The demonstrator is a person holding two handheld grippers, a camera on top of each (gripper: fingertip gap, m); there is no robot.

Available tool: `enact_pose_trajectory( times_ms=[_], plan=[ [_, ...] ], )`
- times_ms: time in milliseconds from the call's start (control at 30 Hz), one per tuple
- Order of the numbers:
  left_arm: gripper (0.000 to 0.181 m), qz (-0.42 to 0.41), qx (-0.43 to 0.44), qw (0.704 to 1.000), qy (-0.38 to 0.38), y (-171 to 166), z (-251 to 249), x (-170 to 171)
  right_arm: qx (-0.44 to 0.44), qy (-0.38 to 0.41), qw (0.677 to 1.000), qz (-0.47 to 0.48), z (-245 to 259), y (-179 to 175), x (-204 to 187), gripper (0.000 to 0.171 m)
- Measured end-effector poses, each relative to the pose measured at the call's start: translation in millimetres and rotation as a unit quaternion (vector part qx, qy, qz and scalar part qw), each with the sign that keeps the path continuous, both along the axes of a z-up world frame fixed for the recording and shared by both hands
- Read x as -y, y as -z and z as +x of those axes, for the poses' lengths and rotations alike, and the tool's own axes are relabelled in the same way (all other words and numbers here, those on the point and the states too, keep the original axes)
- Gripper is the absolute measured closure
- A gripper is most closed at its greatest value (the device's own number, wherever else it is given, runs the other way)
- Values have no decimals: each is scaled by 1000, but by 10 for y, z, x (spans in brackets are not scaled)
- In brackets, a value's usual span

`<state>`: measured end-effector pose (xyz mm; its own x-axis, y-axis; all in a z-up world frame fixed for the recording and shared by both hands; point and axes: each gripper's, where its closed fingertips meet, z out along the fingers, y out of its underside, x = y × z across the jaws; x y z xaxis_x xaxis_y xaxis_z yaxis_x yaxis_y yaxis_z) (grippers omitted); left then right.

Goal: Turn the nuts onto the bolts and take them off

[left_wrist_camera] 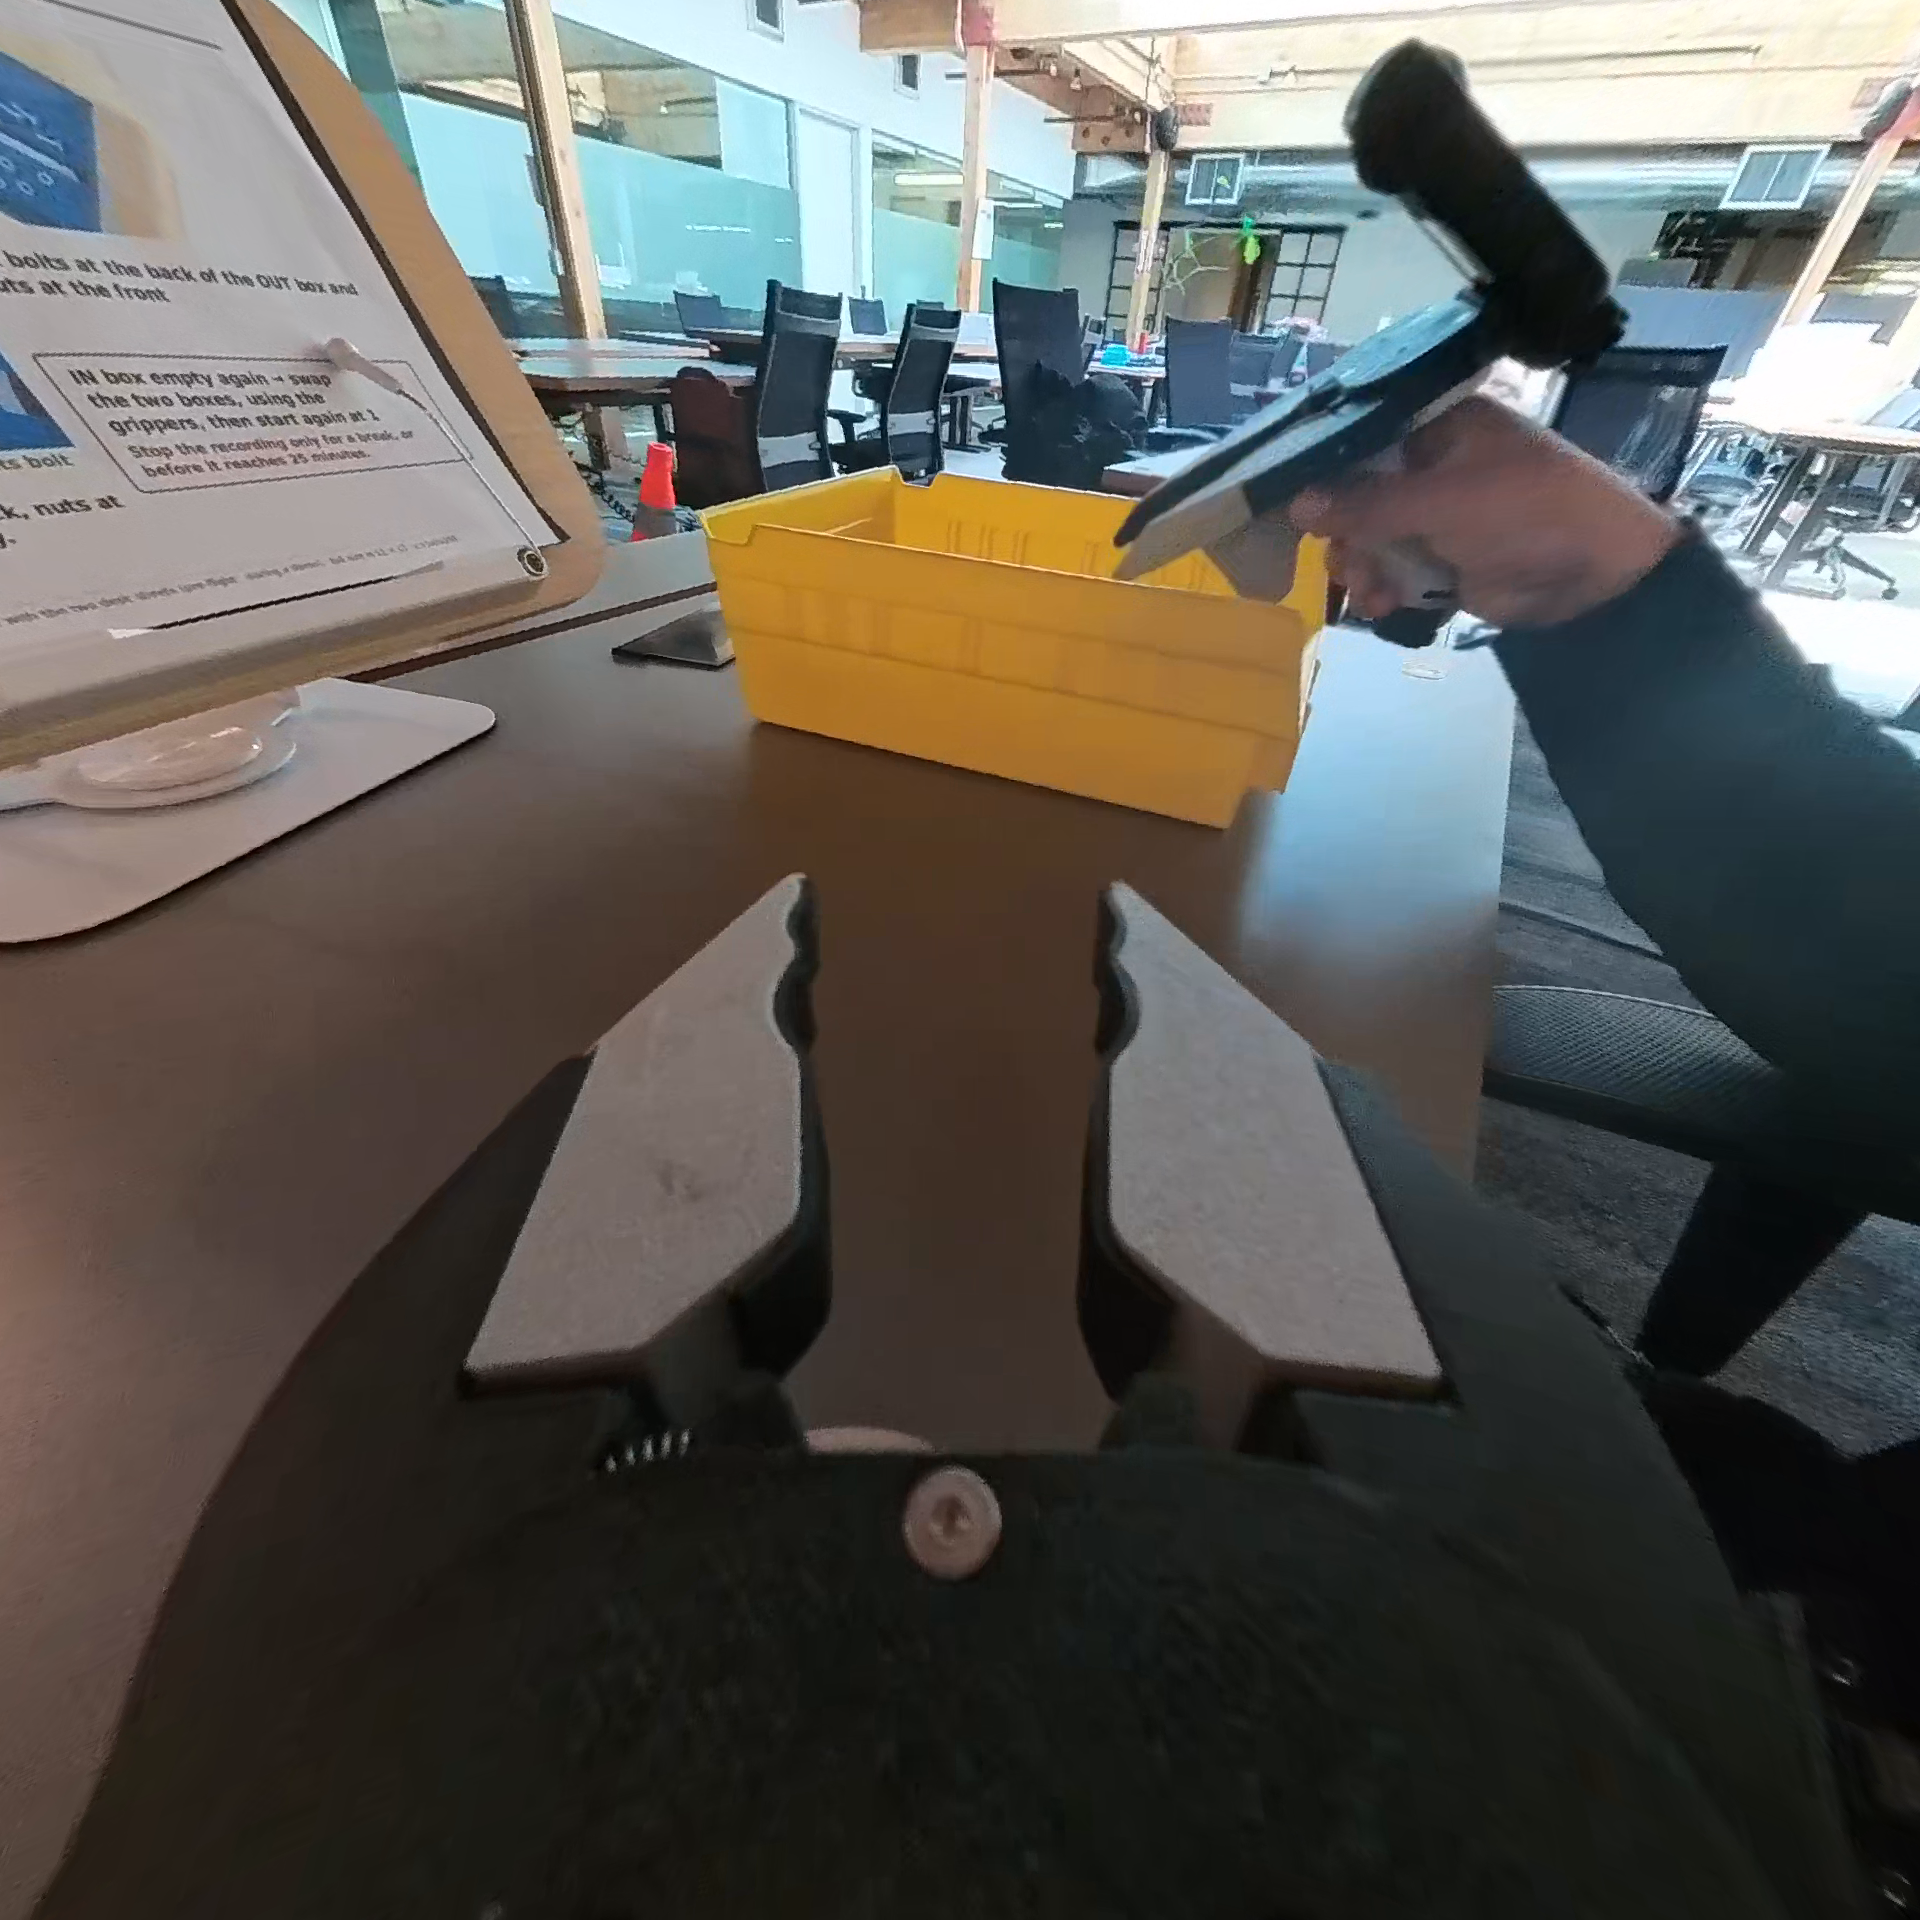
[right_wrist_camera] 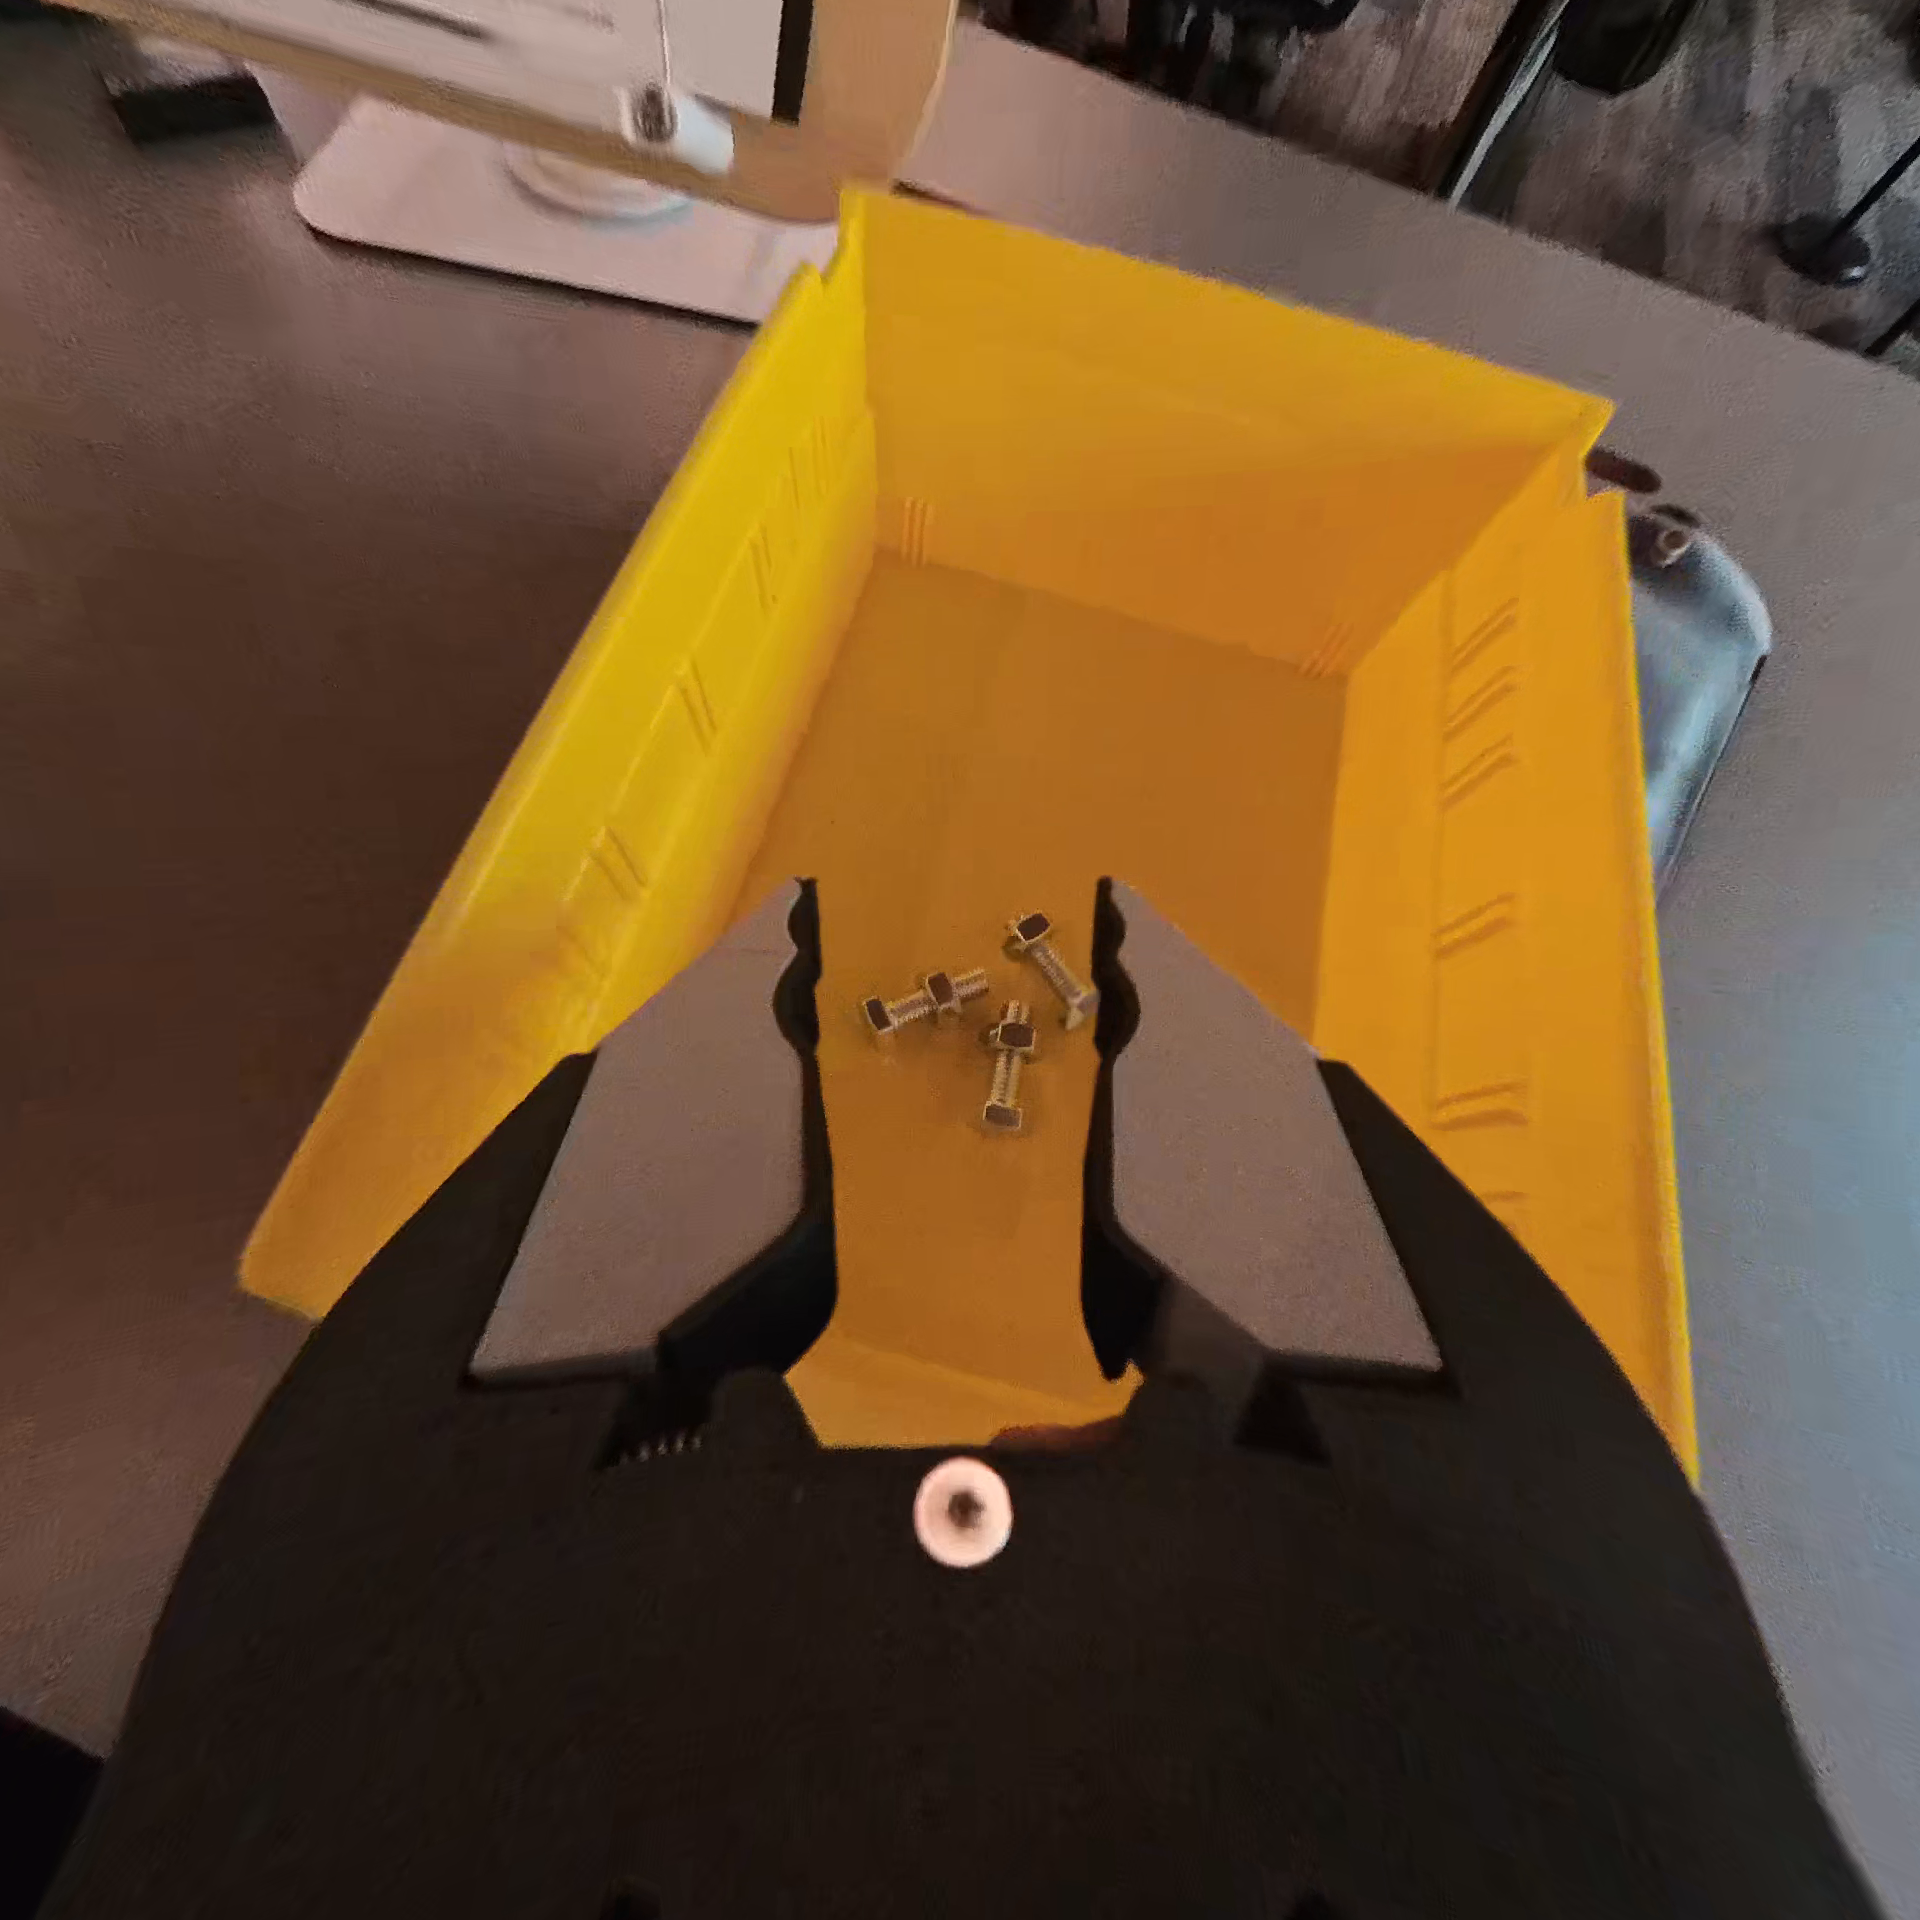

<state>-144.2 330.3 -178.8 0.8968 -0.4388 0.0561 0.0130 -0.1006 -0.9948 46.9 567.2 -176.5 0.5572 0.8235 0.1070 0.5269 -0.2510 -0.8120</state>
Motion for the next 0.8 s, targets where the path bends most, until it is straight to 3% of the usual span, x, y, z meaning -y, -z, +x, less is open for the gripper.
enact_pose_trajectory(
  times_ms=[133,333,400,467,567,667,800],
  plan=[
    [130,31,11,999,-11,-82,-64,51,-54,8,998,28,19,-241,108,108],
    [132,31,9,996,-81,-96,-316,286,-74,13,996,56,274,-270,424,113],
    [117,3,-17,989,-147,-25,-535,359,-74,13,996,50,396,-253,572,112],
    [108,-25,-35,978,-206,19,-757,554,-77,10,996,45,500,-256,737,111],
    [119,-90,-43,973,-207,127,-868,908,-81,2,996,47,611,-283,986,107],
    [102,-150,-1,963,-223,220,-1053,1202,-78,-1,996,45,693,-281,1189,101],
    [99,-151,48,945,-287,136,-1454,1544,-78,-8,996,44,714,-267,1391,95]
  ],
)
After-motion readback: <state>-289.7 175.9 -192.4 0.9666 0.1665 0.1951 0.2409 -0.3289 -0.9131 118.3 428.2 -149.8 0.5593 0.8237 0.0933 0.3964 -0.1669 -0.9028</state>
